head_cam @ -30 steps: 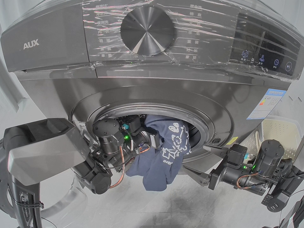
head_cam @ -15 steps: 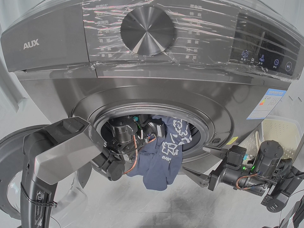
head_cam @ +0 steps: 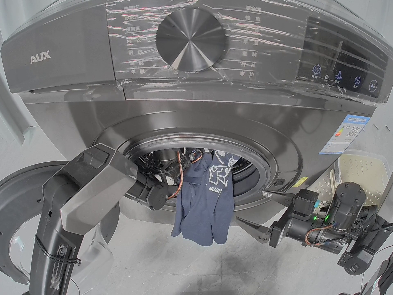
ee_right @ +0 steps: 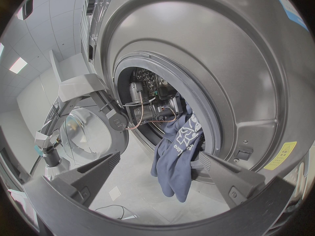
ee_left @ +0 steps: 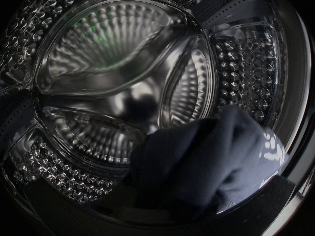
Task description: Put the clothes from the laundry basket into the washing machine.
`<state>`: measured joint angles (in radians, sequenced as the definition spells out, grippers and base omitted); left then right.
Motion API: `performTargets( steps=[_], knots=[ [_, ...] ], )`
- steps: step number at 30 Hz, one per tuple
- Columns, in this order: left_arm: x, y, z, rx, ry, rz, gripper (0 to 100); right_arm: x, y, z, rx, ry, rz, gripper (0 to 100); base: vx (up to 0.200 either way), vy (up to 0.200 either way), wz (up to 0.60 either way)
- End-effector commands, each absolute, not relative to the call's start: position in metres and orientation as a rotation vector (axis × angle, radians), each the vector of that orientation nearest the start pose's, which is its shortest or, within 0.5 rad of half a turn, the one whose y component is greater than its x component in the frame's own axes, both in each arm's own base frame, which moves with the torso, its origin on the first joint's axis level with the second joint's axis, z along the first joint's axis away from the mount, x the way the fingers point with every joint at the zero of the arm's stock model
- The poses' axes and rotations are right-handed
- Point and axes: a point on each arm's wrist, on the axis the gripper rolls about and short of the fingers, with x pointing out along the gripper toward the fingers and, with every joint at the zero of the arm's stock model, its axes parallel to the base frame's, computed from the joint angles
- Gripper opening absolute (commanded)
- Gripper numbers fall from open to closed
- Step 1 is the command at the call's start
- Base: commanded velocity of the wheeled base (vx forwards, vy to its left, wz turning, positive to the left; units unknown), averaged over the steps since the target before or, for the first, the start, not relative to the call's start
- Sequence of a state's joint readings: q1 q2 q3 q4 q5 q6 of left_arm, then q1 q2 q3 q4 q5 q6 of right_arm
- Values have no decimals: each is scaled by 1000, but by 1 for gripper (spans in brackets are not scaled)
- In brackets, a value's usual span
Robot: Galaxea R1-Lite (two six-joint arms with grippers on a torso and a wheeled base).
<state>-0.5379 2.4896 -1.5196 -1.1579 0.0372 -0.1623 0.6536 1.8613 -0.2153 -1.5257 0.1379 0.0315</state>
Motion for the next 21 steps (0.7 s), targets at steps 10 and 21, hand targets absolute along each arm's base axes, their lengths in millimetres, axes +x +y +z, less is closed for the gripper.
performTargets(
  steps=[10, 21],
  knots=[
    [406, -255, 78, -174, 36, -527, 100, 196, 154, 95, -1, 133, 788, 100, 0, 0, 0],
    [360, -272, 51, -107, 215, -678, 100, 196, 154, 95, -1, 131, 789, 100, 0, 0, 0]
  ],
)
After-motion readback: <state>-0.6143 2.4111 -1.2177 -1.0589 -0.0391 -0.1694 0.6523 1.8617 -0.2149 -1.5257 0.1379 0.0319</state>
